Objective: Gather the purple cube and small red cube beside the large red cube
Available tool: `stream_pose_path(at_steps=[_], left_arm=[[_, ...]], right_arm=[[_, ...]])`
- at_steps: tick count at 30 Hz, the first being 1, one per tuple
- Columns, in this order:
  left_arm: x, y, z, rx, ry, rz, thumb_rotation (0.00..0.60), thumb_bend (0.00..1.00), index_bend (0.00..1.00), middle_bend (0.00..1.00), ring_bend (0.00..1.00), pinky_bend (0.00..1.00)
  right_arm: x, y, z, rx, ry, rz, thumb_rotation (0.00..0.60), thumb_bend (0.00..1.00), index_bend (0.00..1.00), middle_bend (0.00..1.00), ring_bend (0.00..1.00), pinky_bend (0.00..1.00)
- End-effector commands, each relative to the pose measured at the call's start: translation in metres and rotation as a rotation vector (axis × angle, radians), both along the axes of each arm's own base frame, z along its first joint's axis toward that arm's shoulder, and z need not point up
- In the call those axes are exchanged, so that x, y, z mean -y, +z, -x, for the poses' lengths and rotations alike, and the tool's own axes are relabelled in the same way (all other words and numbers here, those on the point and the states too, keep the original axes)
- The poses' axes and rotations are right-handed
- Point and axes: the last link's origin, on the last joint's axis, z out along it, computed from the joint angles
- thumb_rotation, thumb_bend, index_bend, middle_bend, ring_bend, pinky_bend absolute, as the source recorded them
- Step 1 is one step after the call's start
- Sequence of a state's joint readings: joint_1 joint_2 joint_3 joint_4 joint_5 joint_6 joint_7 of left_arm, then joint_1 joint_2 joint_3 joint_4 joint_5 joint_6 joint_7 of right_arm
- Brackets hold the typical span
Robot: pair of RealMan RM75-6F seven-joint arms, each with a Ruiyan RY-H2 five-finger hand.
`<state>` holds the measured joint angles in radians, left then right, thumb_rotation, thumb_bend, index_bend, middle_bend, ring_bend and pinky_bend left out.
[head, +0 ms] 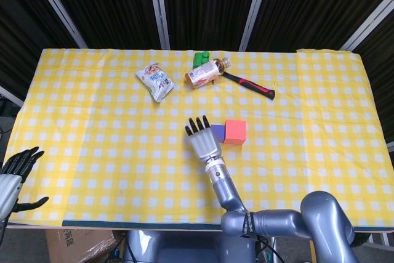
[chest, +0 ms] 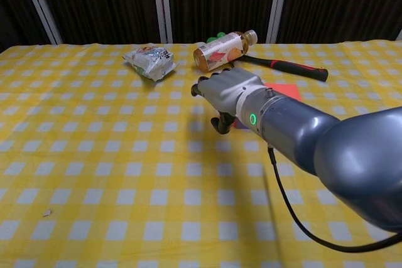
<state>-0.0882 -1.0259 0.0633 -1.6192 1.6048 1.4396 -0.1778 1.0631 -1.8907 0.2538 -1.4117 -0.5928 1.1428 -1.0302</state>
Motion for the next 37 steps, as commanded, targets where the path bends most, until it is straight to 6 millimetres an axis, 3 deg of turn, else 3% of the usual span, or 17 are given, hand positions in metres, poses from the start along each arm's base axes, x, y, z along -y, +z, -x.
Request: stream_pose_path(at_steps=[1, 5, 10, 16, 21, 27, 31, 37], left_arm=[[0.000, 0.000, 0.000, 0.000, 0.000, -0.001, 0.600, 0.08, 0.00, 0.00, 0.00, 0.02], [0.001, 0.001, 0.000, 0.006, 0.001, -0.010, 0.600, 0.08, 0.00, 0.00, 0.00, 0.02], [0.001, 0.001, 0.002, 0.005, 0.002, -0.023, 0.600, 0.08, 0.00, 0.00, 0.00, 0.02], [-0.001, 0.003, 0.002, -0.009, -0.004, -0.062, 0.600, 0.08, 0.00, 0.00, 0.00, 0.02], [-0.002, 0.004, 0.000, -0.035, -0.033, -0.121, 0.600, 0.08, 0.00, 0.00, 0.00, 0.02], [0.000, 0.002, 0.000, -0.081, -0.054, -0.167, 0.600, 0.08, 0.00, 0.00, 0.00, 0.02], [0.001, 0.001, 0.000, -0.103, -0.060, -0.193, 0.600, 0.08, 0.00, 0.00, 0.00, 0.02], [0.003, 0.000, -0.002, -0.121, -0.071, -0.226, 0.600, 0.08, 0.00, 0.00, 0.00, 0.02]], right_arm=[[-0.001, 0.022, -0.012, 0.071, 0.018, 0.032, 0.600, 0.61, 0.11, 0.00, 0.00, 0.00], [-0.002, 0.057, -0.012, 0.144, 0.019, 0.085, 0.600, 0.60, 0.10, 0.00, 0.00, 0.00], [-0.007, 0.109, 0.020, 0.207, -0.034, 0.160, 0.600, 0.54, 0.09, 0.00, 0.00, 0.00], [-0.031, 0.171, 0.096, 0.244, -0.159, 0.243, 0.600, 0.52, 0.09, 0.00, 0.00, 0.00], [-0.075, 0.213, 0.164, 0.315, -0.272, 0.299, 0.600, 0.51, 0.05, 0.00, 0.00, 0.00], [-0.132, 0.239, 0.218, 0.367, -0.334, 0.332, 0.600, 0.50, 0.02, 0.00, 0.00, 0.00], [-0.163, 0.246, 0.241, 0.383, -0.341, 0.338, 0.600, 0.50, 0.02, 0.00, 0.00, 0.00], [-0.179, 0.250, 0.262, 0.354, -0.314, 0.351, 0.600, 0.50, 0.02, 0.00, 0.00, 0.00]])
